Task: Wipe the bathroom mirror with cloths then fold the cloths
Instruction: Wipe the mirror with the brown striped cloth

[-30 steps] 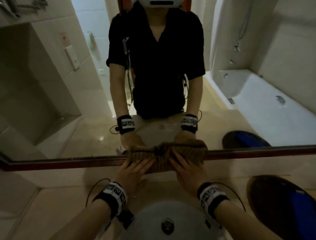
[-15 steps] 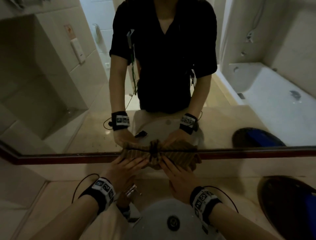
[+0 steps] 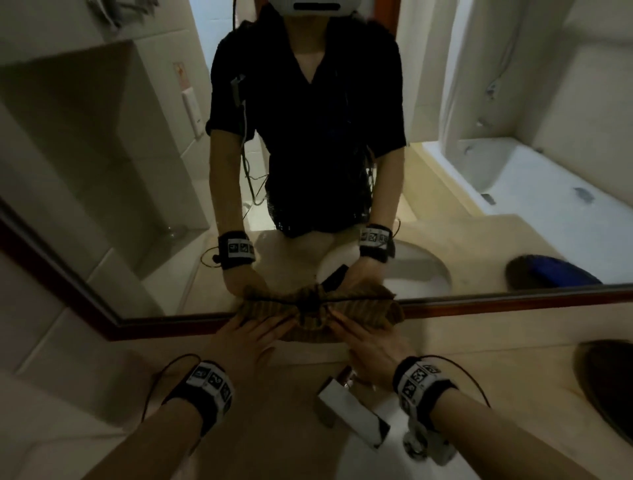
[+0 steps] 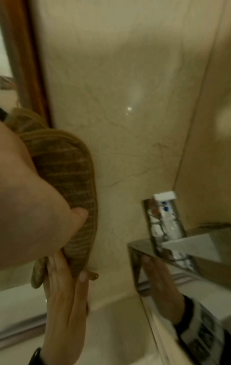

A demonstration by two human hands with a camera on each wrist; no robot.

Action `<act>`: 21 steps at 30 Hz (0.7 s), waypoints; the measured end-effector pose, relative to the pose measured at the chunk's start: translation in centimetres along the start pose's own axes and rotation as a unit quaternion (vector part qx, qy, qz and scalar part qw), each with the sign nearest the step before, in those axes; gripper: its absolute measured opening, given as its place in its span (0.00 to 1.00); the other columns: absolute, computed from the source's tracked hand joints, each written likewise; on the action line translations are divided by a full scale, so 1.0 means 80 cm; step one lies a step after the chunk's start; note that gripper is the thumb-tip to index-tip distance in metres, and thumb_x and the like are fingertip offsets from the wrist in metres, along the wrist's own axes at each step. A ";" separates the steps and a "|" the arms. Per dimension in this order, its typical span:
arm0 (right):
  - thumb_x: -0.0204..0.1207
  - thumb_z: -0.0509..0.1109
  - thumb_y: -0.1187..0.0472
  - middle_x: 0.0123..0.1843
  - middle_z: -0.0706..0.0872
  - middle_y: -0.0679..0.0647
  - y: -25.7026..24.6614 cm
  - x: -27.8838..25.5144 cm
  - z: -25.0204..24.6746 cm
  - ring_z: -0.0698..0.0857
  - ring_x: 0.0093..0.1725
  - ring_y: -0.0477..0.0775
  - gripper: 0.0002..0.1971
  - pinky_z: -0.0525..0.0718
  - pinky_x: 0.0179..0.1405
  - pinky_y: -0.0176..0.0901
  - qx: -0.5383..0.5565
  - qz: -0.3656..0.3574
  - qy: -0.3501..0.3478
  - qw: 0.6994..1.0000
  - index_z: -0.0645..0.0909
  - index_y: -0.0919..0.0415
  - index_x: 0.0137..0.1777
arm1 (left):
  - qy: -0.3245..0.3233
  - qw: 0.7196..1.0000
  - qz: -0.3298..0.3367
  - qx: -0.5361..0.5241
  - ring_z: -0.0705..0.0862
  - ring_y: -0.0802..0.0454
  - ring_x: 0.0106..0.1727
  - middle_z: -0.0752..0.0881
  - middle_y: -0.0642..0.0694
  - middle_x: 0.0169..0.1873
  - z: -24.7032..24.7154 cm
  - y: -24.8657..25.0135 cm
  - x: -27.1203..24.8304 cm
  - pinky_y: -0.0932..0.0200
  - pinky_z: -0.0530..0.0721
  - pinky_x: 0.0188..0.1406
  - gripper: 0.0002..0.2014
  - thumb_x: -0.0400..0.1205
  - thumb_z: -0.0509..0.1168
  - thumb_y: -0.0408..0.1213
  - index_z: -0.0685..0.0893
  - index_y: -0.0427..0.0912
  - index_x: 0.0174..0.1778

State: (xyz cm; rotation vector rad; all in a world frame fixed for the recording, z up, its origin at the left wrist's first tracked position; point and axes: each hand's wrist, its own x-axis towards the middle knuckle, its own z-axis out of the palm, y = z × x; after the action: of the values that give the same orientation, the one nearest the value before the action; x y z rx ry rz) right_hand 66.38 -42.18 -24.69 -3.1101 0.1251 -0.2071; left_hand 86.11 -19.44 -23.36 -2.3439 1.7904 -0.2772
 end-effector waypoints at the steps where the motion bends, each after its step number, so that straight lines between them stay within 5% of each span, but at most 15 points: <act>1: 0.71 0.73 0.54 0.85 0.59 0.46 -0.001 0.001 -0.010 0.71 0.78 0.60 0.43 0.70 0.74 0.62 -0.036 0.012 0.013 0.999 0.55 0.47 0.84 | 0.025 1.000 0.006 -0.002 0.86 0.50 0.51 0.77 0.53 0.72 -0.006 -0.006 0.002 0.43 0.76 0.61 0.28 0.86 0.42 0.51 0.49 0.55 0.84; 3: 0.72 0.72 0.52 0.85 0.60 0.48 0.001 0.005 -0.037 0.70 0.78 0.59 0.41 0.71 0.74 0.64 -0.079 0.023 0.028 0.996 0.59 0.49 0.84 | 0.065 0.998 0.017 -0.012 0.86 0.49 0.52 0.77 0.53 0.72 -0.031 -0.016 0.011 0.44 0.76 0.61 0.29 0.85 0.46 0.51 0.49 0.55 0.84; 7: 0.84 0.51 0.47 0.86 0.32 0.47 0.014 0.017 -0.117 0.71 0.77 0.57 0.34 0.74 0.67 0.65 -0.104 0.017 0.065 0.992 0.37 0.46 0.85 | 0.190 0.982 0.018 0.011 0.84 0.47 0.55 0.73 0.51 0.75 -0.122 -0.042 0.041 0.48 0.73 0.55 0.25 0.88 0.40 0.51 0.54 0.56 0.83; 11: 0.86 0.48 0.47 0.87 0.43 0.55 0.021 0.049 -0.234 0.68 0.79 0.62 0.30 0.66 0.75 0.65 -0.128 0.043 0.246 0.960 0.44 0.48 0.86 | 0.312 0.948 -0.025 0.059 0.71 0.42 0.73 0.62 0.48 0.82 -0.241 -0.070 0.067 0.38 0.65 0.72 0.28 0.87 0.47 0.54 0.53 0.54 0.84; 15: 0.86 0.51 0.47 0.87 0.43 0.57 0.012 0.081 -0.317 0.61 0.81 0.61 0.31 0.65 0.73 0.57 -0.129 0.088 0.330 0.931 0.45 0.47 0.86 | 0.366 0.922 -0.090 0.093 0.61 0.40 0.77 0.56 0.43 0.83 -0.321 -0.080 0.088 0.39 0.55 0.75 0.31 0.87 0.48 0.56 0.48 0.50 0.85; 19: 0.84 0.55 0.48 0.87 0.44 0.58 -0.002 0.086 -0.298 0.56 0.82 0.63 0.32 0.65 0.74 0.59 -0.122 0.099 0.337 0.928 0.48 0.47 0.86 | 0.359 0.921 -0.120 0.087 0.59 0.40 0.79 0.55 0.42 0.83 -0.298 -0.064 0.087 0.40 0.53 0.76 0.32 0.87 0.48 0.56 0.49 0.48 0.85; 21: 0.83 0.56 0.49 0.87 0.51 0.58 -0.010 0.083 -0.253 0.61 0.81 0.64 0.31 0.66 0.72 0.61 -0.125 0.061 0.303 0.943 0.54 0.47 0.85 | 0.334 0.934 -0.102 0.074 0.63 0.41 0.76 0.60 0.43 0.82 -0.257 -0.050 0.082 0.40 0.58 0.73 0.31 0.86 0.52 0.54 0.55 0.47 0.84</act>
State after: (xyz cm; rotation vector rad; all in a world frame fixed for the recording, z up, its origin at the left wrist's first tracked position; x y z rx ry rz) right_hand 70.34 -42.28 -3.70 -3.1359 0.3747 -1.2242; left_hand 86.31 -25.33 -2.19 -2.4970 1.6592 -1.3293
